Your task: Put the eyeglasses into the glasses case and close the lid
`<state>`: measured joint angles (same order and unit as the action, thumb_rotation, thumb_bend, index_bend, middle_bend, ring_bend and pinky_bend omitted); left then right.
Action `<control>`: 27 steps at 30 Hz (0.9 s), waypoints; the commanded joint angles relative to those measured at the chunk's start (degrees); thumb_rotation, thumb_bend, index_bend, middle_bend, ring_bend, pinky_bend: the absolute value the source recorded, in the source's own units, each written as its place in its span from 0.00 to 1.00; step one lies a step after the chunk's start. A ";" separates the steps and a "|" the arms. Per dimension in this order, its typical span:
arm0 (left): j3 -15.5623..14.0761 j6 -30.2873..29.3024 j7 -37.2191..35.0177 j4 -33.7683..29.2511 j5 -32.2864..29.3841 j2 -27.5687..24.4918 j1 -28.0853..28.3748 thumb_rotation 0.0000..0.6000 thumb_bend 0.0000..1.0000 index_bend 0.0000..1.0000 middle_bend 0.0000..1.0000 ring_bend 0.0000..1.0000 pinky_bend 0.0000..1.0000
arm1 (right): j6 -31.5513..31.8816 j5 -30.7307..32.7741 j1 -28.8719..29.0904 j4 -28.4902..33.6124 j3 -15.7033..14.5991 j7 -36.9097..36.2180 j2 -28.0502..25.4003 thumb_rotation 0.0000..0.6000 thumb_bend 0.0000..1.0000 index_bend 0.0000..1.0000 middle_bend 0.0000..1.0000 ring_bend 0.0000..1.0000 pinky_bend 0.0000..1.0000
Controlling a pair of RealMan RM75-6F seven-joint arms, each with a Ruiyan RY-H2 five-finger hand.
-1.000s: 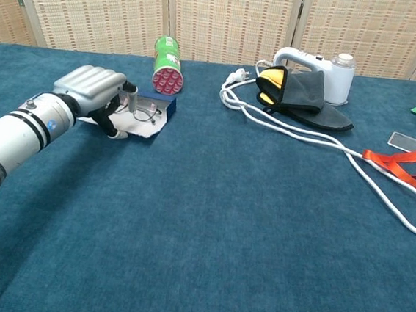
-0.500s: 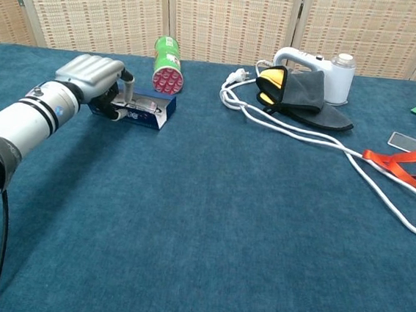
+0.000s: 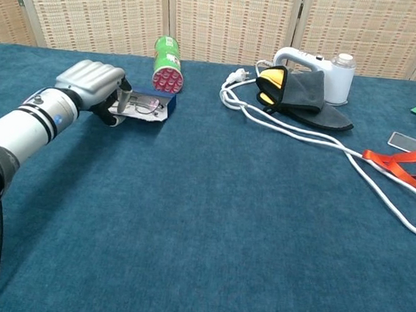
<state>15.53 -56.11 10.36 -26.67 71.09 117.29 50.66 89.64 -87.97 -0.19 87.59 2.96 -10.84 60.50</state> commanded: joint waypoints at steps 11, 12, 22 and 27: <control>-6.85 -6.95 10.98 -39.27 2.78 -21.01 -11.08 1.00 0.43 0.69 0.90 0.87 0.97 | 0.17 -1.48 0.65 1.02 0.01 0.77 -0.09 1.00 0.32 0.29 0.44 0.42 0.37; -7.14 -6.94 12.78 -43.39 2.18 -23.35 -11.77 1.00 0.43 0.69 0.90 0.87 0.97 | 0.31 -1.61 0.63 1.20 -0.01 0.90 -0.15 1.00 0.32 0.29 0.44 0.42 0.37; -7.92 -3.74 20.34 -60.07 -4.30 -33.63 -13.13 1.00 0.42 0.68 0.90 0.86 0.97 | 0.47 -2.32 0.81 1.76 -0.19 1.22 -0.08 1.00 0.32 0.29 0.44 0.42 0.37; -7.17 -2.38 20.85 -57.06 -6.17 -32.49 -11.92 1.00 0.42 0.65 0.90 0.86 0.96 | 0.63 -2.54 0.89 1.77 -0.18 1.19 -0.05 1.00 0.32 0.29 0.44 0.42 0.37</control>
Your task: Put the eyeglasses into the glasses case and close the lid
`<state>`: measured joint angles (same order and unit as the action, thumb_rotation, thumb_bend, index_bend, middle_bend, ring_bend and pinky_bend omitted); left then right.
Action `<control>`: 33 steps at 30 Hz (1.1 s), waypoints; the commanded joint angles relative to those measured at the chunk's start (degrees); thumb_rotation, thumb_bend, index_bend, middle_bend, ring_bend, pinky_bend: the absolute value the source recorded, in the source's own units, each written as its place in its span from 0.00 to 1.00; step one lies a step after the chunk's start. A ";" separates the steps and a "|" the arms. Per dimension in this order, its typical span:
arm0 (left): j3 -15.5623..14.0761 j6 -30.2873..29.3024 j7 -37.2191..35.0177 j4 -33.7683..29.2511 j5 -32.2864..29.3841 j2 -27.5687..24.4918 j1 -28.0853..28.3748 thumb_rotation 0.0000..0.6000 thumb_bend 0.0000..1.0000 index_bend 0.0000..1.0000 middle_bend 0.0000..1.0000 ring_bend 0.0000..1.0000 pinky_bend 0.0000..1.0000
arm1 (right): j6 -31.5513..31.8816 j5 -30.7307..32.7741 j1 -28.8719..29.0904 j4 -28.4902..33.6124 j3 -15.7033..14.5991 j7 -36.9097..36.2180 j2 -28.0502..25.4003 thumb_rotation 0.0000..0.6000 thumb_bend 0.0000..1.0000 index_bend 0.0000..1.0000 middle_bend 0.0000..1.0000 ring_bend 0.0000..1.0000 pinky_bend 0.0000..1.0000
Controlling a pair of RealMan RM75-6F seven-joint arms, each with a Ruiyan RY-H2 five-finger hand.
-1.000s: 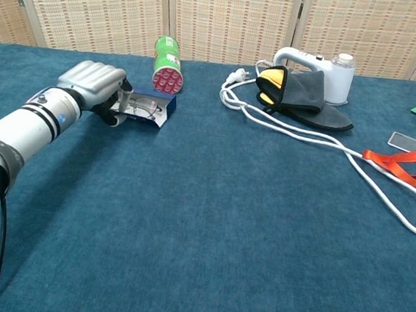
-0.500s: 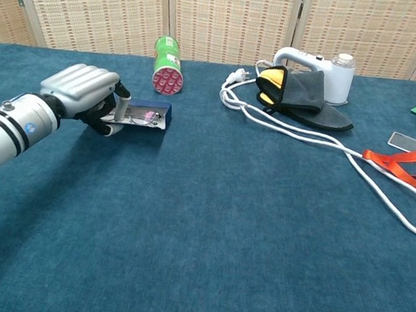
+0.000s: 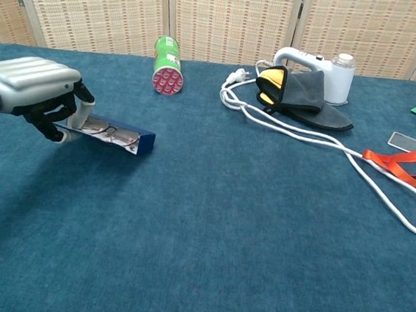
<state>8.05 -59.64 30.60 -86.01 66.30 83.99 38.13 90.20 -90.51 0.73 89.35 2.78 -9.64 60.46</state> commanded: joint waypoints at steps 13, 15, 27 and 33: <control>0.94 3.10 4.30 6.77 -5.69 2.13 3.00 1.00 0.42 0.60 0.88 0.83 0.95 | 0.19 0.15 -0.27 -0.39 -0.24 -0.31 0.16 1.00 0.32 0.29 0.44 0.42 0.37; 1.09 3.49 4.52 7.66 -6.19 2.52 3.45 1.00 0.42 0.60 0.88 0.83 0.95 | 0.10 0.18 -0.25 -0.50 -0.28 -0.39 0.27 1.00 0.32 0.29 0.44 0.42 0.37; 2.37 5.42 7.81 13.77 -9.17 5.29 7.17 1.00 0.42 0.59 0.88 0.83 0.95 | 0.16 0.37 -0.45 -0.88 -0.42 -0.65 0.39 1.00 0.32 0.29 0.44 0.42 0.37; 3.17 6.25 10.52 16.58 -11.00 6.51 9.46 1.00 0.42 0.58 0.87 0.83 0.95 | 0.32 0.58 -0.67 -1.01 -0.44 -0.81 0.28 1.00 0.31 0.29 0.44 0.42 0.37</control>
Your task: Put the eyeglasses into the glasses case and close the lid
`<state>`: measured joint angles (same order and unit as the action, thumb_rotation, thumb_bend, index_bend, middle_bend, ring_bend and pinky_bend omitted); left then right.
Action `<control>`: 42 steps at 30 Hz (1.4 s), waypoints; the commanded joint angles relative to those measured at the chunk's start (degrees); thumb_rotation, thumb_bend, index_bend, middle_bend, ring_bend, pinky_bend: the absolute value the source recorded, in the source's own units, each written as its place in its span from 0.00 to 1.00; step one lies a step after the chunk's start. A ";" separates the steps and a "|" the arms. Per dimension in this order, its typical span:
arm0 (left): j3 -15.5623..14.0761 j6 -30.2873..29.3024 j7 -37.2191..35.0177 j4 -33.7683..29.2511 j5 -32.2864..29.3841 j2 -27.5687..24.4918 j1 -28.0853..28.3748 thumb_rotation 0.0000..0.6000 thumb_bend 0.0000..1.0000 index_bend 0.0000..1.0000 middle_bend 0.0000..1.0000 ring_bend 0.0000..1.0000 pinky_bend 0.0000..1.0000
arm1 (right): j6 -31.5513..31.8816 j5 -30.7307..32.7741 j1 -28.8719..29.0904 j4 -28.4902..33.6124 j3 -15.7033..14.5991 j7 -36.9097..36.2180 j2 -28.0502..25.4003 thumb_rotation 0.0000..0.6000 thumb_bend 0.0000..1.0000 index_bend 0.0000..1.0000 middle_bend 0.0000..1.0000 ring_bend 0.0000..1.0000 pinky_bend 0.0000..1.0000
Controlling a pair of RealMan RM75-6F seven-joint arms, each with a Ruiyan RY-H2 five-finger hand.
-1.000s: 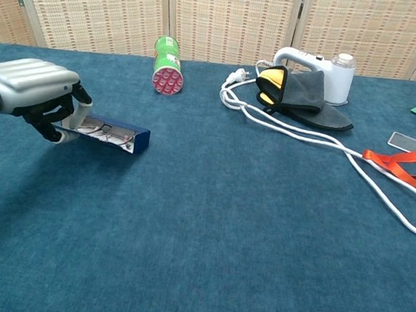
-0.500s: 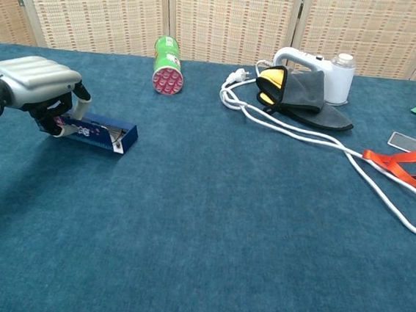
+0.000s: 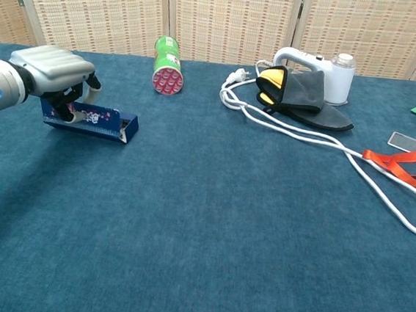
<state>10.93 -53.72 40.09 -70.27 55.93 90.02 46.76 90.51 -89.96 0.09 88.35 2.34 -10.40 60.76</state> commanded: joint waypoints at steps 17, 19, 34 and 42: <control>-0.14 2.73 7.97 12.90 -5.07 7.12 5.73 1.00 0.41 0.40 0.85 0.81 0.95 | 0.02 0.62 -0.50 -0.71 -0.09 -0.68 0.04 1.00 0.31 0.29 0.44 0.42 0.37; -0.24 2.15 8.29 14.10 -4.83 7.80 5.88 1.00 0.40 0.30 0.85 0.81 0.95 | -0.07 0.66 -0.48 -0.69 -0.08 -0.66 0.03 1.00 0.31 0.29 0.44 0.42 0.37; 1.14 1.57 10.52 -0.15 -12.47 0.27 3.75 1.00 0.36 0.14 0.84 0.80 0.94 | -0.31 0.43 -0.14 -0.33 0.11 -0.29 0.05 1.00 0.31 0.29 0.44 0.42 0.37; -0.56 2.97 10.21 -0.62 -16.44 0.47 3.99 1.00 0.36 0.15 0.84 0.80 0.94 | -0.50 0.19 0.16 -0.52 0.16 -0.45 0.20 1.00 0.31 0.29 0.44 0.42 0.37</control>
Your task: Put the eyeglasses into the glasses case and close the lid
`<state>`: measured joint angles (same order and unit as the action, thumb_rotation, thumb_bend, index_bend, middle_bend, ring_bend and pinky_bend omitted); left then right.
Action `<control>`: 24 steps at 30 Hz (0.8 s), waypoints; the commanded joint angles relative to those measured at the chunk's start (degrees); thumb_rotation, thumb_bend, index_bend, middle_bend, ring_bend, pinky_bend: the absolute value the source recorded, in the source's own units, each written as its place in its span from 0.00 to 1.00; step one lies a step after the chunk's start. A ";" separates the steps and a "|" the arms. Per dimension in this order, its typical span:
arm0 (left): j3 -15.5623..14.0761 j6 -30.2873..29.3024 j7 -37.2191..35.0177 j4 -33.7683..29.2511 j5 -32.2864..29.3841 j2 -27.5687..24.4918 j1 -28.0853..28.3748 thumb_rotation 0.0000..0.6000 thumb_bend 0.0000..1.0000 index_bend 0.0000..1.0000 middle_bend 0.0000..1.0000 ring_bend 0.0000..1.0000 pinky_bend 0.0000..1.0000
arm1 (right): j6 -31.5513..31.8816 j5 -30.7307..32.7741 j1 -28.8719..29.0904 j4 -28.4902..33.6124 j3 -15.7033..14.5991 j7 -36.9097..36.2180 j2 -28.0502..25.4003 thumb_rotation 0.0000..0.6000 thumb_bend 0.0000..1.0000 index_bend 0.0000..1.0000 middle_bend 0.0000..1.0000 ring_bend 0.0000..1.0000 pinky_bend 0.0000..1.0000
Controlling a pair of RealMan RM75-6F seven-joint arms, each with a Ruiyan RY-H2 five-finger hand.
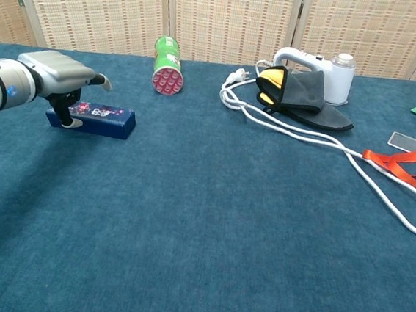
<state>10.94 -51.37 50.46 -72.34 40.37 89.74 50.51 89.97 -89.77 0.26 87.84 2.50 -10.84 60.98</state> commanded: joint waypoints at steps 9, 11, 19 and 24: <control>-1.19 0.47 -5.82 7.29 2.59 4.66 0.33 1.00 0.36 0.38 0.84 0.81 0.94 | 0.08 0.40 -0.24 0.04 0.00 0.06 -0.07 1.00 0.31 0.29 0.44 0.42 0.37; -1.61 -0.05 -7.25 7.69 4.58 5.11 0.08 1.00 0.36 0.48 0.84 0.81 0.94 | 0.01 0.37 -0.17 0.07 0.02 0.12 -0.05 1.00 0.31 0.29 0.44 0.42 0.37; -2.04 -0.70 -9.33 5.00 6.31 4.01 -0.93 1.00 0.36 0.44 0.84 0.80 0.94 | 0.00 0.25 -0.07 0.15 0.04 0.15 -0.03 1.00 0.31 0.29 0.44 0.42 0.37; -0.50 -0.89 -10.58 -1.86 2.33 0.59 -2.10 1.00 0.35 0.06 0.63 0.59 0.75 | 0.21 0.37 -0.14 -0.06 0.16 -0.01 0.06 1.00 0.31 0.29 0.44 0.42 0.37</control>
<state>9.55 -51.83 40.98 -71.34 44.27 91.97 49.20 90.19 -89.44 0.13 87.81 2.64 -10.82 61.02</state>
